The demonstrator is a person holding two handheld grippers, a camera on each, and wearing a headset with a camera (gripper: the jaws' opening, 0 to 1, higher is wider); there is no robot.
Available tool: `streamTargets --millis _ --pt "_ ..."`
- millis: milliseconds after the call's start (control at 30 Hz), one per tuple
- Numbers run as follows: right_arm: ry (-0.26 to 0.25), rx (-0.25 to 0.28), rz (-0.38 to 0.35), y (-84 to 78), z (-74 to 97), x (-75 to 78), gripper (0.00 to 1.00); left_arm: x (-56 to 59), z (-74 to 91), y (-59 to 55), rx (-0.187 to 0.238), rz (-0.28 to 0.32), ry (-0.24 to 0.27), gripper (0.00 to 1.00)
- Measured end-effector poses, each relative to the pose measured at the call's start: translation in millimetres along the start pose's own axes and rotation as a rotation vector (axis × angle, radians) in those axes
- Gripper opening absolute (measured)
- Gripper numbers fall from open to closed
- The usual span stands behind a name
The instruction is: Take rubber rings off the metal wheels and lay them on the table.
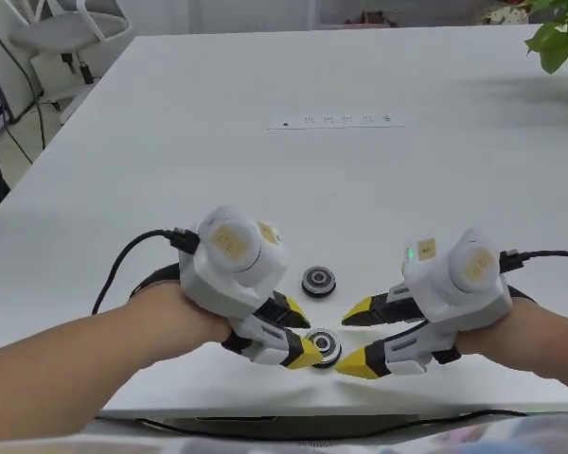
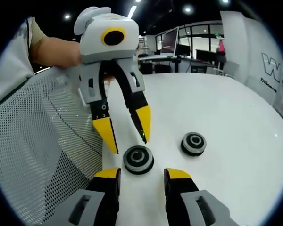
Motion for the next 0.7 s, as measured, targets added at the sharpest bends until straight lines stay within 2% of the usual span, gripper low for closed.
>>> streamTargets --millis 133,267,467,500,700 --pt "-0.001 -0.005 -0.006 -2.0 0.1 0.4 0.35 2.3 -4.5 2.2 0.001 -0.008 -0.002 0.24" --pt "-0.001 0.000 -0.014 -3.4 0.4 -0.1 0.35 1.7 -6.6 1.3 -0.005 -0.038 0.019 0.18" --pt "-0.001 0.000 -0.015 -4.7 0.6 0.7 0.35 1.5 -10.9 -2.6 -0.035 -0.083 0.048 0.16" --pt "-0.001 0.000 -0.015 -4.8 0.6 1.0 0.35 0.8 -10.2 -2.2 -0.030 -0.104 0.065 0.14" --pt "0.013 0.004 -0.011 -1.9 -2.5 -0.4 0.34 1.6 -10.7 -1.9 -0.021 -0.111 0.063 0.14"
Point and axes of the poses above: the centre of the closed fingertips' face, and the gripper's own axes: z roughly backward along the fingers, x roughly to its right, y roughly out of its top, the point moved 6 cm from there along z, roughly backward along the fingers, and after that the axes turned 9 degrees about -x, right-handed, at the moved point
